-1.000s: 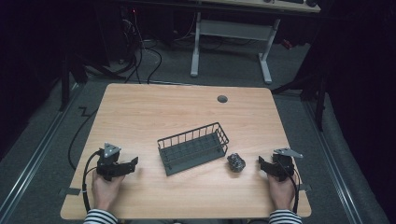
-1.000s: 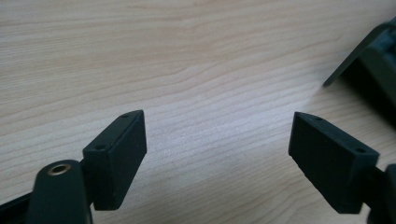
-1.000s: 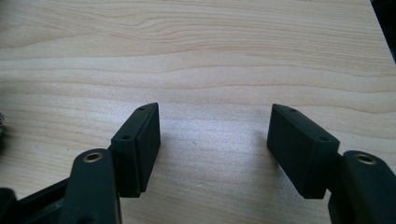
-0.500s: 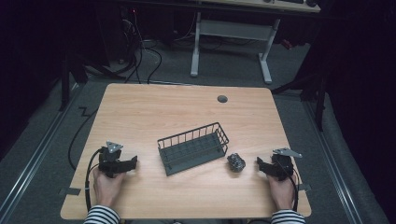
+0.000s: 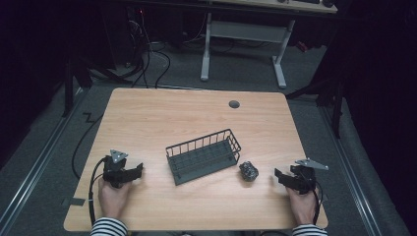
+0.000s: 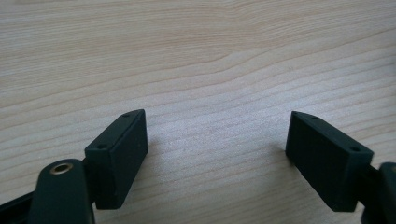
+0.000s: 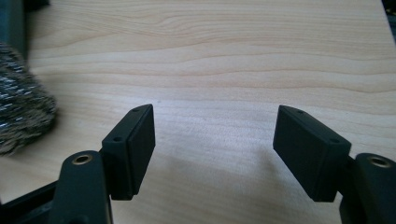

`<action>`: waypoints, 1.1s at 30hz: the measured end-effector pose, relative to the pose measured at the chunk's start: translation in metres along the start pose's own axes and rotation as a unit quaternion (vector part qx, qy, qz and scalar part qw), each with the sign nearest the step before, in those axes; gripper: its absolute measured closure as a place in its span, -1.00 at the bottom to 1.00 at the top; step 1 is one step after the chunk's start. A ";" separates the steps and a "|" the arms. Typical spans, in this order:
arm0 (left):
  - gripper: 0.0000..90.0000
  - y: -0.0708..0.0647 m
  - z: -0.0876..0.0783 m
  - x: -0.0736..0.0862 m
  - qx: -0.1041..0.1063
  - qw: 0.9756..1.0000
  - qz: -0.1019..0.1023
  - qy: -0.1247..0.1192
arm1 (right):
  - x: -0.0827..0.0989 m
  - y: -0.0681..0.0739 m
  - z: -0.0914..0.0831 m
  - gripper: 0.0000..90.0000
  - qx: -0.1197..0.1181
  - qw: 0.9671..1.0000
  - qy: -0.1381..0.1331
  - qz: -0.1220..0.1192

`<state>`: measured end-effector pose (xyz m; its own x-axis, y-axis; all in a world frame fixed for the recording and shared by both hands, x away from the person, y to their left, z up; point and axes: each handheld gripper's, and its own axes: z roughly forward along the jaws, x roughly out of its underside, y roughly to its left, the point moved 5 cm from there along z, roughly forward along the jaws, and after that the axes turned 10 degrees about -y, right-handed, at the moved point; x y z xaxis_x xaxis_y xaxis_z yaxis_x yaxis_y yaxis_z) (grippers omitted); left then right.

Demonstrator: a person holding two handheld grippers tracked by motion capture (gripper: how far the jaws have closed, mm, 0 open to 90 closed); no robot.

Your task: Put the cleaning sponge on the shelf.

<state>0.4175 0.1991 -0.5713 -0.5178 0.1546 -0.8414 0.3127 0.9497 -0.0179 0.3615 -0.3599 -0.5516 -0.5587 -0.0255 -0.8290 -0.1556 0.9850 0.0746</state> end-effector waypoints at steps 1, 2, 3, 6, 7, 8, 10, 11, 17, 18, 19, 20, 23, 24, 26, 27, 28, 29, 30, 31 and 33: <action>-0.51 0.000 0.000 0.000 0.001 1.000 0.002 0.000 | -0.001 0.001 -0.004 -0.32 -0.004 1.000 -0.005 -0.002; -0.50 0.000 0.000 0.000 0.001 1.000 0.003 0.000 | -0.001 0.001 -0.007 -0.32 -0.011 1.000 -0.011 -0.001; -0.49 -0.001 0.000 0.000 0.002 1.000 0.003 -0.001 | -0.001 0.003 -0.010 -0.31 -0.017 1.000 -0.012 0.006; -0.48 -0.001 0.000 0.000 0.003 1.000 0.004 -0.001 | -0.002 0.006 -0.016 -0.31 -0.025 0.999 -0.020 0.002; -0.48 -0.001 0.000 0.000 0.002 1.000 0.004 -0.001 | -0.003 0.007 -0.018 -0.31 -0.031 0.999 -0.022 0.006; -0.48 -0.001 0.000 0.000 0.002 1.000 0.004 -0.001 | -0.003 0.008 -0.019 -0.32 -0.036 0.999 -0.026 0.005; -0.48 -0.001 0.000 0.000 0.002 1.000 0.004 -0.001 | -0.003 0.012 -0.022 -0.31 -0.042 0.999 -0.031 -0.004; -0.48 -0.001 0.000 0.000 0.002 1.000 0.004 -0.001 | -0.002 0.014 -0.024 -0.31 -0.041 0.999 -0.031 -0.008; -0.48 -0.002 0.000 0.000 0.005 1.000 0.011 0.000 | -0.001 0.024 -0.035 -0.33 -0.053 0.998 -0.038 -0.011; -0.48 -0.002 0.000 0.000 0.005 1.000 0.011 0.000 | -0.002 0.026 -0.036 -0.34 -0.056 0.998 -0.040 -0.013; -0.48 -0.002 0.000 0.000 0.005 1.000 0.010 0.000 | -0.002 0.028 -0.039 -0.35 -0.055 0.998 -0.042 -0.016; -0.48 -0.002 0.000 0.000 0.005 1.000 0.010 0.000 | -0.004 0.030 -0.041 -0.35 -0.054 0.997 -0.047 -0.023; -0.48 -0.002 0.000 0.000 0.005 1.000 0.010 0.000 | -0.006 0.036 -0.046 -0.37 -0.064 0.996 -0.049 -0.025; -0.48 -0.002 0.000 0.000 0.005 1.000 0.010 0.000 | -0.006 0.038 -0.047 -0.38 -0.068 0.996 -0.051 -0.026; -0.48 -0.002 0.000 0.000 0.005 1.000 0.010 0.000 | -0.007 0.043 -0.050 -0.39 -0.084 0.995 -0.051 -0.018; -0.48 -0.002 0.000 0.000 0.005 1.000 0.010 0.000 | -0.009 0.047 -0.052 -0.40 -0.091 0.994 -0.052 -0.022; -0.48 -0.002 0.000 0.000 0.005 1.000 0.010 0.000 | -0.010 0.051 -0.054 -0.39 -0.091 0.994 -0.054 -0.030; -0.48 -0.002 0.000 0.000 0.005 1.000 0.010 0.000 | -0.012 0.056 -0.056 -0.39 -0.093 0.993 -0.056 -0.036; -0.48 -0.002 0.000 0.000 0.005 1.000 0.010 0.000 | -0.013 0.061 -0.057 -0.39 -0.102 0.992 -0.056 -0.037; -0.48 -0.002 0.000 0.000 0.004 1.000 0.010 0.000 | -0.014 0.065 -0.058 -0.39 -0.109 0.992 -0.056 -0.039; -0.48 -0.002 0.000 0.000 0.004 1.000 0.010 0.000 | -0.016 0.073 -0.057 -0.39 -0.116 0.990 -0.059 -0.045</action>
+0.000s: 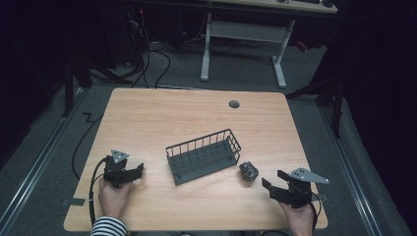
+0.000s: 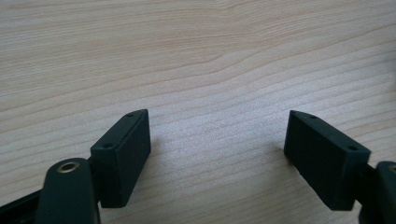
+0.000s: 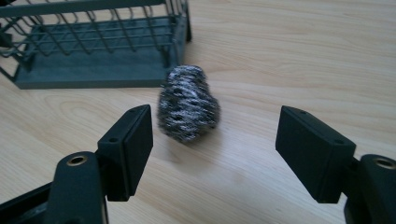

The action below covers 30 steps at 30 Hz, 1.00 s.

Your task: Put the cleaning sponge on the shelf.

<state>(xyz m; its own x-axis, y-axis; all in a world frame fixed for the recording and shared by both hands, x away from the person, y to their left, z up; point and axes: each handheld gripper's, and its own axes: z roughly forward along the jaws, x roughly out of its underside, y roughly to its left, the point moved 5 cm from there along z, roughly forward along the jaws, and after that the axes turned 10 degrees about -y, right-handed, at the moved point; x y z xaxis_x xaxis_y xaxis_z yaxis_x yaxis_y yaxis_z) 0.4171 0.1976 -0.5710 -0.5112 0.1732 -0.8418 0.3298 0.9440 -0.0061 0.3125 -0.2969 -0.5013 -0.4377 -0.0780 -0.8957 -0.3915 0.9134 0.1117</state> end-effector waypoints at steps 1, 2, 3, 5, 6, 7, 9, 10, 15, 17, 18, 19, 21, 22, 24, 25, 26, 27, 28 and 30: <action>-0.48 0.000 0.000 0.000 0.000 1.000 0.000 0.000 | -0.001 0.003 0.002 -0.39 -0.006 1.000 0.001 -0.003; -0.48 0.000 0.000 0.000 0.000 1.000 0.000 0.000 | -0.002 0.007 0.005 -0.39 -0.011 1.000 0.003 -0.004; -0.48 0.000 0.000 0.000 0.000 1.000 0.000 0.000 | -0.003 0.010 0.008 -0.39 -0.015 1.000 0.007 -0.010; -0.48 0.000 0.000 0.000 0.000 1.000 0.000 0.000 | -0.005 0.016 0.012 -0.39 -0.021 1.000 0.012 -0.019; -0.48 0.000 0.000 0.000 0.000 1.000 0.000 0.000 | -0.006 0.020 0.016 -0.38 -0.024 0.999 0.013 -0.024; -0.48 0.000 0.000 0.000 0.000 1.000 0.000 0.000 | -0.008 0.023 0.019 -0.37 -0.028 0.999 0.013 -0.027; -0.48 0.000 0.000 0.000 0.000 1.000 0.000 0.001 | -0.013 0.031 0.026 -0.36 -0.029 0.999 0.014 -0.044; -0.48 0.000 0.000 0.000 0.000 1.000 0.000 0.000 | -0.014 0.034 0.030 -0.36 -0.032 0.998 0.015 -0.049; -0.48 0.000 0.000 0.000 0.000 1.000 -0.001 0.001 | -0.015 0.039 0.051 -0.36 -0.030 0.996 0.037 -0.069; -0.48 0.000 0.000 0.000 0.000 1.000 -0.001 0.000 | -0.014 0.036 0.059 -0.36 -0.023 0.996 0.049 -0.074; -0.49 0.000 0.000 0.000 0.000 1.000 -0.001 0.000 | -0.013 0.034 0.063 -0.36 -0.020 0.996 0.055 -0.072; -0.49 0.000 0.000 0.000 0.001 1.000 -0.001 0.000 | -0.013 0.032 0.066 -0.36 -0.016 0.996 0.058 -0.070; -0.49 0.000 0.000 0.000 0.001 1.000 -0.001 0.000 | -0.012 0.028 0.071 -0.36 -0.013 0.996 0.065 -0.063; -0.49 0.000 0.000 0.000 0.000 1.000 -0.001 0.001 | -0.011 0.026 0.074 -0.37 -0.011 0.995 0.070 -0.066; -0.49 0.000 0.000 0.000 0.000 1.000 -0.002 0.001 | -0.008 0.023 0.078 -0.37 -0.004 0.994 0.082 -0.071; -0.49 0.000 0.000 0.000 0.000 1.000 -0.002 0.001 | -0.007 0.023 0.080 -0.37 -0.001 0.993 0.087 -0.074; -0.49 0.000 0.000 0.000 0.000 1.000 -0.002 0.001 | -0.006 0.022 0.082 -0.37 0.000 0.993 0.092 -0.077; -0.50 0.000 0.000 0.000 0.000 1.000 -0.002 0.001 | -0.004 0.021 0.084 -0.37 -0.001 0.992 0.094 -0.078; -0.50 0.000 0.000 0.000 0.000 1.000 -0.002 0.001 | -0.003 0.021 0.087 -0.36 -0.002 0.992 0.099 -0.075; -0.50 0.000 0.000 0.000 -0.001 1.000 -0.002 0.001 | 0.000 0.021 0.091 -0.35 -0.009 0.992 0.103 -0.074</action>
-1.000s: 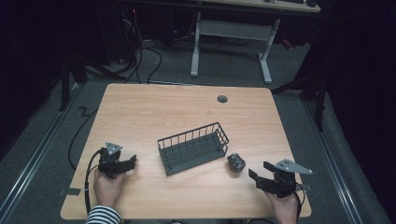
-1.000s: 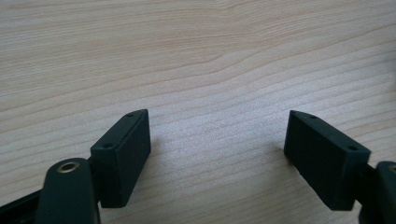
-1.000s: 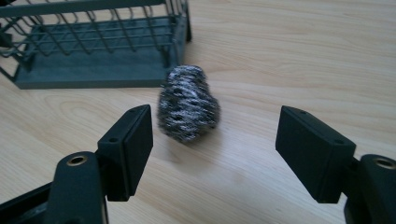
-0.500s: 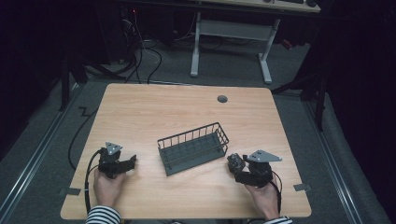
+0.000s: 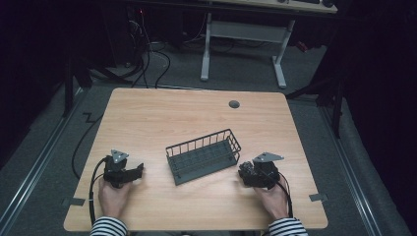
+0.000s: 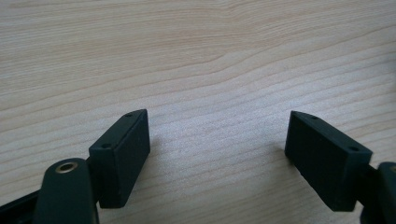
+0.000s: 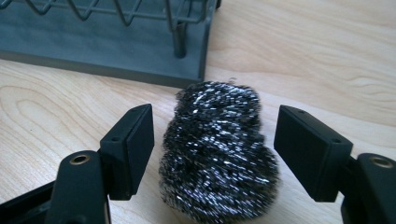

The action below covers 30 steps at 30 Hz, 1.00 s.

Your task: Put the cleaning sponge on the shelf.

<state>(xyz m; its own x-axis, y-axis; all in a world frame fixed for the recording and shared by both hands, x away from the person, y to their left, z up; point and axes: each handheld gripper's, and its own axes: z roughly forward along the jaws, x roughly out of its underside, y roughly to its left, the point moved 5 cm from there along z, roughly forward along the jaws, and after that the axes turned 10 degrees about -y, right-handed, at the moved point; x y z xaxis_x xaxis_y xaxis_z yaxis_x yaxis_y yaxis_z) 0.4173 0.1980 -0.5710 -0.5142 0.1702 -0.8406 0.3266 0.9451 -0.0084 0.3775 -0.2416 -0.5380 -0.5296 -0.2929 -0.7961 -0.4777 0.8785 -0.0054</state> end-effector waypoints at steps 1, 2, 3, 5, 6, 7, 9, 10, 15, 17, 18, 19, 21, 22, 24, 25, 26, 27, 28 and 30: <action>-0.50 0.000 0.000 0.000 -0.001 1.000 -0.001 -0.001 | 0.001 0.001 0.001 -0.34 -0.005 1.000 0.002 0.002; -0.51 0.000 0.000 0.000 -0.003 1.000 -0.003 -0.001 | 0.001 0.001 0.002 -0.32 -0.006 1.000 0.001 0.000; -0.51 0.000 0.000 0.000 -0.003 1.000 -0.003 -0.001 | 0.001 0.002 0.003 -0.29 -0.005 1.000 0.003 -0.001; -0.52 0.000 0.000 0.000 -0.001 1.000 -0.003 0.000 | 0.002 0.002 0.003 -0.23 -0.006 1.000 0.003 -0.003; -0.54 0.000 0.001 0.000 0.000 1.000 -0.002 0.001 | 0.002 0.002 0.003 -0.21 -0.006 1.000 0.002 -0.005; -0.56 0.000 0.001 0.000 0.001 1.000 -0.001 0.001 | 0.002 0.001 0.002 -0.19 -0.006 1.000 0.002 -0.007; -0.56 0.000 0.001 0.000 0.002 1.000 0.000 0.001 | 0.003 0.001 0.001 -0.17 -0.006 1.000 0.002 -0.010; -0.56 0.000 0.001 0.000 0.002 1.000 0.000 0.001 | 0.003 0.001 0.001 -0.16 -0.005 1.000 0.002 -0.012; -0.57 0.000 0.001 0.000 0.003 1.000 0.000 0.002 | 0.004 0.001 0.000 -0.09 -0.010 1.000 0.000 -0.009; -0.57 0.000 0.001 0.000 0.003 1.000 0.000 0.001 | 0.003 0.000 -0.001 -0.05 -0.011 1.000 -0.001 -0.012; -0.57 0.000 0.001 0.000 0.003 1.000 0.000 0.001 | 0.003 0.000 -0.001 -0.03 -0.012 1.000 -0.002 -0.012; -0.57 0.000 0.001 0.000 0.003 1.000 0.000 0.001 | 0.003 0.001 -0.002 -0.02 -0.012 1.000 -0.003 -0.011; -0.57 0.000 0.001 0.000 0.003 1.000 0.000 0.001 | 0.002 0.001 -0.003 0.02 -0.011 1.000 0.000 -0.012; -0.56 0.000 0.001 0.000 0.003 1.000 0.000 0.001 | 0.002 0.001 -0.004 0.04 -0.011 1.000 -0.003 -0.014; -0.56 0.000 0.001 0.000 0.003 1.000 0.001 0.000 | 0.001 0.001 -0.006 0.07 -0.011 1.000 -0.006 -0.012; -0.55 0.000 0.001 0.000 0.004 1.000 0.001 0.000 | 0.001 0.000 -0.007 0.09 -0.013 1.000 -0.008 -0.014; -0.55 0.000 0.001 0.000 0.004 1.000 0.001 0.000 | 0.000 0.000 -0.008 0.10 -0.013 1.000 -0.011 -0.010; -0.55 0.000 0.001 0.000 0.004 1.000 0.001 0.000 | 0.000 0.000 -0.008 0.11 -0.014 1.000 -0.013 -0.011; -0.55 0.000 0.001 0.000 0.004 1.000 0.001 0.000 | 0.000 0.000 -0.009 0.13 -0.017 1.000 -0.014 -0.008; -0.55 0.000 0.001 0.000 0.003 1.000 0.001 0.000 | 0.000 -0.001 -0.010 0.15 -0.020 1.000 -0.012 -0.008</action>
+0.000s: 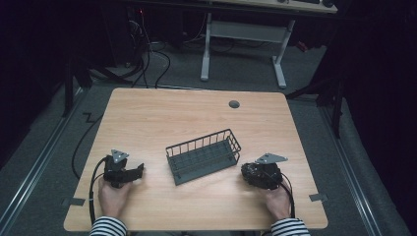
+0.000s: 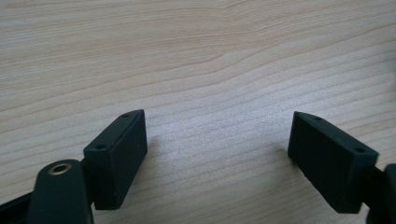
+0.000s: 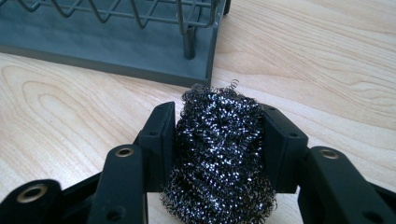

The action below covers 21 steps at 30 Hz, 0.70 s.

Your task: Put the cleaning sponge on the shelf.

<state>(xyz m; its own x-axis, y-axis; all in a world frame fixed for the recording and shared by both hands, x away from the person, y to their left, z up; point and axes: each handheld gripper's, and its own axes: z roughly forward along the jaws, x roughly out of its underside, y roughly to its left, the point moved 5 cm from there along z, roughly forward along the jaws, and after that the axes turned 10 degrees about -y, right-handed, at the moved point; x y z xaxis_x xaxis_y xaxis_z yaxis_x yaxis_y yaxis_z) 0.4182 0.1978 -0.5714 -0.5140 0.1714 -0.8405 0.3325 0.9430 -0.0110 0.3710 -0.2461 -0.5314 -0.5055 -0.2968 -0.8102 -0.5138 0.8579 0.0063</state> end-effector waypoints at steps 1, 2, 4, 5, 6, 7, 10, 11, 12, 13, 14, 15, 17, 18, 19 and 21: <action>-0.55 0.000 0.000 0.000 0.000 1.000 0.000 0.000 | 0.000 0.000 -0.001 0.16 -0.001 1.000 0.001 0.001; -0.55 0.000 0.000 0.000 0.000 1.000 0.000 0.000 | 0.000 0.000 -0.002 0.17 -0.003 1.000 0.000 0.001; -0.55 0.000 0.000 0.000 0.000 1.000 0.000 0.000 | -0.001 0.000 -0.004 0.19 -0.007 1.000 -0.003 0.003; -0.55 0.000 0.000 0.000 0.000 1.000 0.000 0.000 | -0.001 -0.001 -0.005 0.19 -0.008 1.000 -0.004 0.004; -0.55 0.000 0.000 0.000 0.000 1.000 0.000 0.000 | -0.001 -0.001 -0.006 0.20 -0.010 1.000 -0.005 0.005; -0.55 0.000 0.000 0.000 0.000 1.000 0.000 0.000 | -0.002 0.000 -0.007 0.21 -0.013 1.000 -0.005 0.007; -0.55 0.000 0.000 0.000 0.000 1.000 0.000 0.000 | -0.002 0.000 -0.009 0.23 -0.018 1.000 -0.005 0.009; -0.54 0.000 0.000 0.000 0.000 1.000 0.000 0.000 | -0.003 0.001 -0.010 0.23 -0.019 1.000 -0.007 0.007; -0.54 0.000 0.000 0.000 0.000 1.000 0.000 0.000 | -0.004 0.000 -0.011 0.24 -0.020 1.000 -0.008 0.004; -0.54 0.000 0.000 0.000 0.000 1.000 0.000 0.000 | -0.004 0.000 -0.011 0.24 -0.020 1.000 -0.009 0.004; -0.54 0.000 0.000 0.000 0.000 1.000 0.000 0.000 | -0.005 0.000 -0.012 0.24 -0.019 1.000 -0.009 0.005; -0.54 0.000 0.000 0.000 0.000 1.000 0.000 0.000 | -0.005 0.000 -0.012 0.25 -0.021 1.000 -0.011 0.006; -0.53 0.000 0.000 0.000 0.000 1.000 0.000 -0.001 | -0.007 0.001 -0.014 0.25 -0.024 1.000 -0.016 0.007; -0.53 0.000 0.000 0.000 0.000 1.000 0.000 0.000 | -0.008 0.003 -0.015 0.25 -0.026 0.999 -0.019 0.009; -0.53 0.000 0.000 0.000 0.000 1.000 0.000 0.000 | -0.009 0.004 -0.016 0.25 -0.028 0.999 -0.021 0.004; -0.53 0.000 0.000 0.000 0.000 1.000 0.000 0.000 | -0.013 0.007 -0.019 0.25 -0.033 0.999 -0.026 -0.004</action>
<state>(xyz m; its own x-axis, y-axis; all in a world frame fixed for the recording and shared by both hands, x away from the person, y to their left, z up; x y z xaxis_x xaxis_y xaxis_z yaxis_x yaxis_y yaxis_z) 0.4181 0.1977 -0.5712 -0.5138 0.1723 -0.8404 0.3337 0.9426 -0.0107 0.3607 -0.2444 -0.5094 -0.4656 -0.2803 -0.8394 -0.5626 0.8259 0.0363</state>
